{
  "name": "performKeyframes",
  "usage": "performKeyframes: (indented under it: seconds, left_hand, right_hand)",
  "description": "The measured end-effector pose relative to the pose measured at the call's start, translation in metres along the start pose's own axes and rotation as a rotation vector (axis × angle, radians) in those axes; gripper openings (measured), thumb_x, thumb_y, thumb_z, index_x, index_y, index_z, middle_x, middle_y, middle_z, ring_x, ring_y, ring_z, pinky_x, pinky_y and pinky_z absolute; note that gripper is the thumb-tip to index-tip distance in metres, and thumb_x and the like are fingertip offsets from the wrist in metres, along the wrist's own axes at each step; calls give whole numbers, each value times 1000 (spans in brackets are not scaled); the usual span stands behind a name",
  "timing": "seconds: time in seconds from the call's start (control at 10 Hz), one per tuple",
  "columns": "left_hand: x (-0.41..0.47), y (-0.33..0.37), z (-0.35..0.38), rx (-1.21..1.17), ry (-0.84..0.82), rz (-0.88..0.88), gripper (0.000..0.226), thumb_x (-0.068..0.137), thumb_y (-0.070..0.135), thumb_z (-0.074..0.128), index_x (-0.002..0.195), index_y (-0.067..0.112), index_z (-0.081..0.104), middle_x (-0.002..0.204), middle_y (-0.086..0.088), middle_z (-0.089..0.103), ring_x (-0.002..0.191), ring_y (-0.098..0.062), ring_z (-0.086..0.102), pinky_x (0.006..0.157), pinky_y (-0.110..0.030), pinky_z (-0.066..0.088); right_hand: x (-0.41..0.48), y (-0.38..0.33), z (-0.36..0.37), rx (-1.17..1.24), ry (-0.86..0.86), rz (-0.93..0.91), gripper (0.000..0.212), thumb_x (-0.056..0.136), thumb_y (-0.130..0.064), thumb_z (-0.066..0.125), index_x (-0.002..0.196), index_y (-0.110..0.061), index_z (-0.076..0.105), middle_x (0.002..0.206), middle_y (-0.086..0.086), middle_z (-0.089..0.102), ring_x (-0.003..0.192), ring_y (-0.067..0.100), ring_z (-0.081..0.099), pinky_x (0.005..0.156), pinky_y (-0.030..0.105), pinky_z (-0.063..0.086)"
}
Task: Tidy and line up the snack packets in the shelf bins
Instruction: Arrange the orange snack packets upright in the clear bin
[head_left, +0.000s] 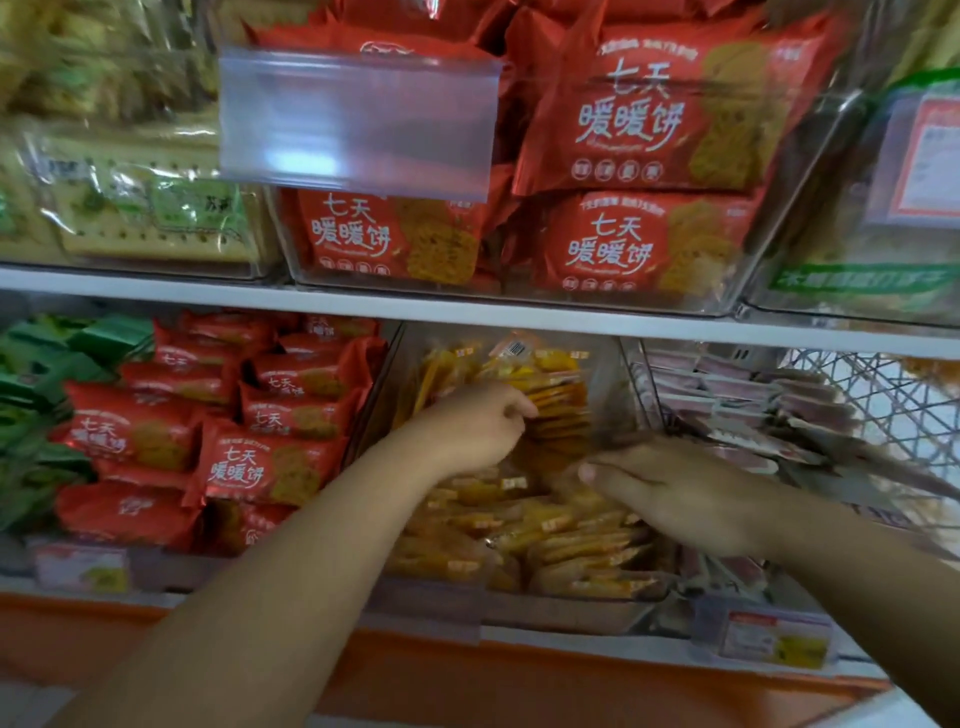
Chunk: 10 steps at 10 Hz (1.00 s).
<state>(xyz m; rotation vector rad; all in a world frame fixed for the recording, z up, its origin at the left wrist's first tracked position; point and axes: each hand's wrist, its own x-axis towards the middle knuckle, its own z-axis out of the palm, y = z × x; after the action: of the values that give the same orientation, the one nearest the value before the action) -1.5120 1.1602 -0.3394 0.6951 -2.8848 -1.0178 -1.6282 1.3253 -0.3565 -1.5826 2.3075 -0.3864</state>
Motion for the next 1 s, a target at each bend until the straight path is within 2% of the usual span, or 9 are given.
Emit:
performKeyframes:
  seconds: [0.1, 0.2, 0.3, 0.4, 0.5, 0.6, 0.8, 0.9, 1.0]
  left_hand:
    - [33, 9, 6, 144, -272, -85, 37, 100, 15, 38, 134, 19, 51, 142, -2, 47, 125, -20, 47, 99, -26, 37]
    - [42, 16, 9, 248, -380, -113, 42, 99, 15, 39, 141, 21, 44, 147, -2, 39, 131, -22, 39, 102, -28, 34]
    - [48, 10, 10, 154, -381, -147, 45, 98, 13, 41, 141, 25, 42, 150, -2, 33, 135, -21, 33, 106, -29, 32]
    - [48, 4, 12, 197, -390, -121, 58, 92, 20, 56, 144, 34, 33, 147, -2, 36, 128, -22, 41, 93, -26, 39]
    - [51, 0, 13, 247, -495, -55, 81, 88, 24, 66, 150, 36, 16, 151, 1, 31, 130, -21, 40, 88, -22, 39]
    - [54, -3, 10, 246, -537, -34, 87, 87, 29, 68, 151, 35, 10, 154, 5, 25, 134, -17, 34, 88, -18, 35]
    - [55, -11, 20, 33, -465, -21, 87, 81, 25, 72, 149, 36, 19, 155, 6, 23, 139, -16, 27, 108, -27, 30]
    - [53, -17, 28, -217, -364, -5, 76, 82, 12, 69, 145, 31, 33, 152, 1, 30, 138, -15, 29, 107, -24, 31]
    - [54, -17, 30, -508, -281, -40, 68, 84, 3, 66, 142, 27, 40, 148, -6, 31, 128, -15, 40, 101, -29, 45]
  right_hand:
    - [-7, -1, 3, -12, 49, -73, 41, 96, -50, 32, 91, -22, 61, 77, -9, 59, 76, 12, 56, 71, 27, 42]
    - [-12, -6, -4, -88, 30, -162, 54, 94, -55, 19, 108, -27, 63, 92, -8, 56, 86, 10, 53, 78, 31, 42]
    - [-14, -7, -8, -96, 18, -205, 67, 88, -58, 11, 116, -26, 63, 94, -8, 52, 86, 6, 51, 80, 31, 41]
    - [-15, -8, -8, -90, 26, -210, 71, 86, -60, 10, 113, -22, 64, 90, -11, 50, 83, 5, 50, 77, 28, 41]
    - [-15, -7, -7, -83, 40, -220, 68, 87, -57, 14, 111, -20, 65, 86, -14, 48, 81, 3, 49, 73, 24, 39]
    - [-16, -6, -6, -73, 52, -233, 71, 87, -59, 13, 109, -16, 65, 85, -11, 50, 78, 5, 49, 69, 24, 39]
    - [-18, -4, -6, -61, 64, -260, 60, 91, -55, 18, 112, -24, 64, 90, -4, 57, 83, 7, 52, 74, 30, 42]
    - [-19, -5, -6, -58, 64, -265, 57, 92, -54, 20, 115, -26, 64, 88, -4, 57, 81, 7, 51, 73, 31, 42]
    - [-19, -6, -7, -42, 73, -262, 52, 92, -52, 24, 122, -31, 61, 93, -8, 59, 84, 4, 50, 74, 24, 41]
